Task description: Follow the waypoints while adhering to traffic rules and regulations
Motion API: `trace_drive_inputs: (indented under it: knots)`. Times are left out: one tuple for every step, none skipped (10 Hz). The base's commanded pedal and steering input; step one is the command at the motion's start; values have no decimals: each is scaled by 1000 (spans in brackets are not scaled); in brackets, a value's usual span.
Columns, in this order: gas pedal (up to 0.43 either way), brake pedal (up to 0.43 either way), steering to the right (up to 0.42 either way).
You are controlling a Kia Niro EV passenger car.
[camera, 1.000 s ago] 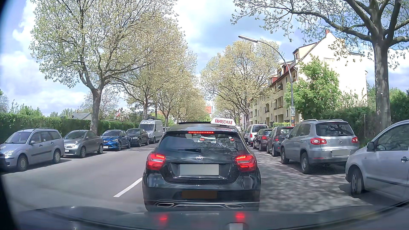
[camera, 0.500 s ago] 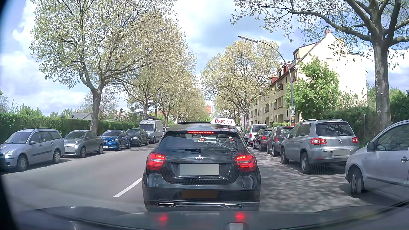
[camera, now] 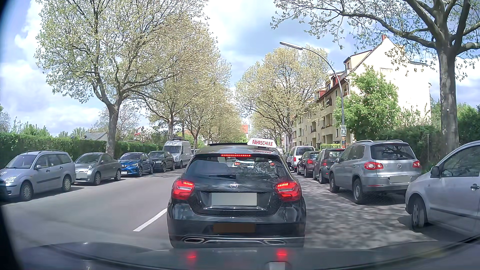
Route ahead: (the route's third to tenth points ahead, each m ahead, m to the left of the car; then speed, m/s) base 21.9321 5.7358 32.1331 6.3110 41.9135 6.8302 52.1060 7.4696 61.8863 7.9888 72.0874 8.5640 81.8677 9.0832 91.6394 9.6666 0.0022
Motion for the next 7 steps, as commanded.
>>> trace_drive_inputs:
  knots:
    - [0,287,11]
    - [0,287,11]
    - [0,287,11]
    - [0,287,11]
    - [0,287,11]
    - [0,287,11]
    - [0,287,11]
